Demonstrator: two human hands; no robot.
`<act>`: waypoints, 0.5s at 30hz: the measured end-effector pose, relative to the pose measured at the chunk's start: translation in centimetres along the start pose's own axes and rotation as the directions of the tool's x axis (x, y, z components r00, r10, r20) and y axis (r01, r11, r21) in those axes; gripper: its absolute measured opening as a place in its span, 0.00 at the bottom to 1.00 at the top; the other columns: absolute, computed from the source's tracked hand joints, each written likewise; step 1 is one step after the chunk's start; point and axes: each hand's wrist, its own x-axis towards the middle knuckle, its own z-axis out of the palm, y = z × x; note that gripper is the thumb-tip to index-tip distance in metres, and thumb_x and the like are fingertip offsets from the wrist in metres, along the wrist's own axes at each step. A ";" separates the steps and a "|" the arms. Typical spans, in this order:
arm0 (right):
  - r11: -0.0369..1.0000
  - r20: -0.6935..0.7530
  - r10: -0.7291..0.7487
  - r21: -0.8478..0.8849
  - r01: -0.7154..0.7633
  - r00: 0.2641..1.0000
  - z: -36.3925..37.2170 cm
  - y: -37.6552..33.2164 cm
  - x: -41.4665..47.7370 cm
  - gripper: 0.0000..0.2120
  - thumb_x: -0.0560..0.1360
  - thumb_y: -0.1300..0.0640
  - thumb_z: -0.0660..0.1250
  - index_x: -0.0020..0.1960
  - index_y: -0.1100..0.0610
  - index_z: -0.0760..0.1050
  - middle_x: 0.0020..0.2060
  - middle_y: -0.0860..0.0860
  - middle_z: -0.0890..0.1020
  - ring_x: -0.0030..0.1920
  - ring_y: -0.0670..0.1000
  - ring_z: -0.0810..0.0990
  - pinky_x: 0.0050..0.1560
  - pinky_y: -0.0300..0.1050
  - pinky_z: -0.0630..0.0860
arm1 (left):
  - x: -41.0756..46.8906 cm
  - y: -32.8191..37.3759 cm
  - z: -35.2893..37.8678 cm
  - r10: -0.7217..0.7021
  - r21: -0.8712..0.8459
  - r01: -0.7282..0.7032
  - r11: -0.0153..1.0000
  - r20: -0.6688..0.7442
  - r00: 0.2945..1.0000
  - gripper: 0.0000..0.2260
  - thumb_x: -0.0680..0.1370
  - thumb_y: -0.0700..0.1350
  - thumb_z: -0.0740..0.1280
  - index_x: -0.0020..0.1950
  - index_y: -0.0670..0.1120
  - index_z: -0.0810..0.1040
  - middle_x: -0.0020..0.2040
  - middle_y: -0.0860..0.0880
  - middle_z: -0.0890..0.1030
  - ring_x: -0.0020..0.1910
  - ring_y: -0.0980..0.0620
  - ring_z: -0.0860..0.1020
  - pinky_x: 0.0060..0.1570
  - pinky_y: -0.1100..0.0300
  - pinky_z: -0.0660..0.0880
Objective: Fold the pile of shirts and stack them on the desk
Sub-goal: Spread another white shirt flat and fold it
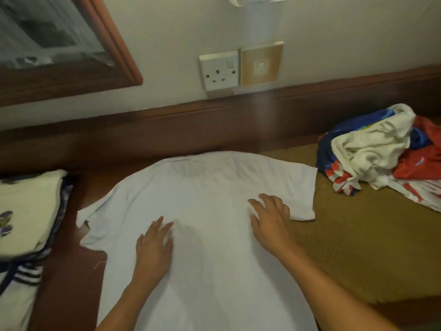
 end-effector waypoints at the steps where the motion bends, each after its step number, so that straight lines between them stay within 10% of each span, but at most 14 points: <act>1: 0.999 0.026 -0.022 0.027 0.021 0.999 0.3 -1.5 0.4 0.19 0.80 0.55 0.67 0.70 0.52 0.76 0.70 0.55 0.75 0.68 0.60 0.71 0.66 0.58 0.69 | -0.6 -1.5 -0.8 -0.036 -0.023 0.035 0.999 -0.042 0.998 0.17 0.84 0.50 0.60 0.73 0.52 0.73 0.79 0.49 0.66 0.78 0.46 0.63 0.76 0.41 0.57; 6: 0.978 0.144 -0.196 0.106 0.181 0.970 2.5 -9.8 2.4 0.20 0.82 0.52 0.63 0.74 0.49 0.72 0.72 0.51 0.73 0.72 0.55 0.67 0.69 0.53 0.64 | -2.5 -8.4 -5.4 -0.252 -0.172 0.209 0.963 -0.293 0.922 0.13 0.79 0.40 0.70 0.63 0.43 0.81 0.67 0.42 0.78 0.66 0.42 0.76 0.66 0.48 0.70; 15: 0.930 0.284 -0.365 0.149 0.336 0.887 8.2 -24.3 6.3 0.18 0.84 0.49 0.62 0.73 0.46 0.72 0.71 0.48 0.74 0.71 0.52 0.70 0.71 0.49 0.65 | 1.1 -16.4 -11.0 -0.532 -0.286 0.467 0.837 -0.223 0.817 0.13 0.77 0.44 0.73 0.59 0.39 0.82 0.52 0.38 0.82 0.52 0.38 0.81 0.50 0.52 0.74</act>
